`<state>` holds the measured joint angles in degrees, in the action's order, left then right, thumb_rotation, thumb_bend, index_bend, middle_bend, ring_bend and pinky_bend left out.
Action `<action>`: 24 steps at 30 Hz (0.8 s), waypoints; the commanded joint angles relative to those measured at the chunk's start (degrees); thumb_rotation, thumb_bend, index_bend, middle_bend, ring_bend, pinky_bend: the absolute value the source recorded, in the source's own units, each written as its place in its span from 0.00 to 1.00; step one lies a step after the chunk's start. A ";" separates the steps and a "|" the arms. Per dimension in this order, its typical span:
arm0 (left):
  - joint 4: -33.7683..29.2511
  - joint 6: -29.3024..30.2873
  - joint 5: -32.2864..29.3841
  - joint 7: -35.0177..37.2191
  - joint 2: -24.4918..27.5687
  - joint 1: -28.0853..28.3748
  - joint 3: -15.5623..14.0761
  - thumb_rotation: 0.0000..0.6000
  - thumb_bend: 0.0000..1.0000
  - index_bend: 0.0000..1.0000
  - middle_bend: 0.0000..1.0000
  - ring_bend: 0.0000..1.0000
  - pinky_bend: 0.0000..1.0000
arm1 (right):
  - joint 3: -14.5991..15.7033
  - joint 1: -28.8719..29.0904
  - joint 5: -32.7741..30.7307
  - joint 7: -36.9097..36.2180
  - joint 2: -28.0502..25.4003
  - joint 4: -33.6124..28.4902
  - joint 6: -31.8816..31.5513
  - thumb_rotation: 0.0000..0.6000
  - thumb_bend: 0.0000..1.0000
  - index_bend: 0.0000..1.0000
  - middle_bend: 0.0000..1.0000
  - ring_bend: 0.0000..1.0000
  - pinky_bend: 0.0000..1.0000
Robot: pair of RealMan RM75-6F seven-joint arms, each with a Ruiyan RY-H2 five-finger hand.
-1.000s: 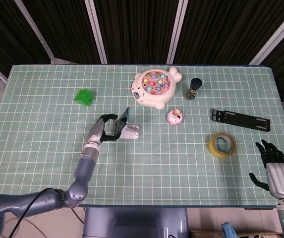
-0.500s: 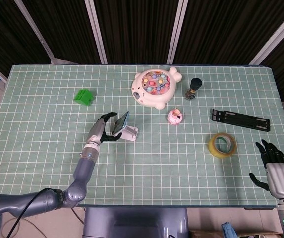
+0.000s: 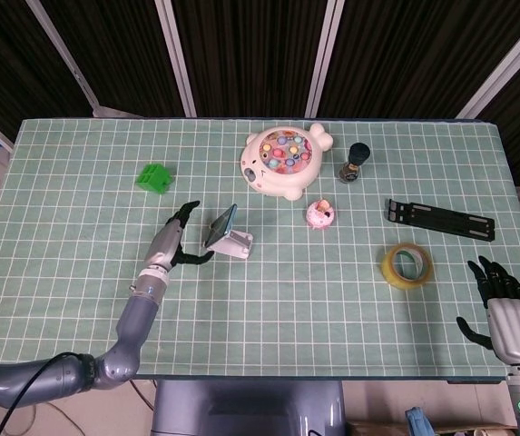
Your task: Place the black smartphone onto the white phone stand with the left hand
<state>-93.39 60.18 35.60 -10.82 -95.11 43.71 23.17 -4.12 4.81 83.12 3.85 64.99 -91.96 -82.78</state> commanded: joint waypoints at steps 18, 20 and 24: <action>-12.70 21.73 40.99 -0.03 29.35 -23.10 -25.35 1.00 0.18 0.02 0.00 0.00 0.00 | 0.13 -0.25 0.36 0.34 0.12 0.13 -0.56 1.00 0.35 0.07 0.00 0.00 0.15; -10.36 24.79 44.51 0.77 30.19 -25.42 -27.03 1.00 0.17 0.01 0.00 0.00 0.00 | 0.15 -0.30 0.39 0.40 0.12 0.12 -0.63 1.00 0.35 0.07 0.00 0.00 0.15; -4.57 30.18 49.02 2.58 30.33 -30.09 -29.55 1.00 0.13 0.00 0.00 0.00 0.00 | 0.20 -0.36 0.52 0.52 0.17 0.12 -0.77 1.00 0.35 0.07 0.00 0.00 0.15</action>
<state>-101.69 87.13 81.83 -9.78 -65.76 16.71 -3.85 -3.92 4.45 83.65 4.38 65.16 -91.85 -83.55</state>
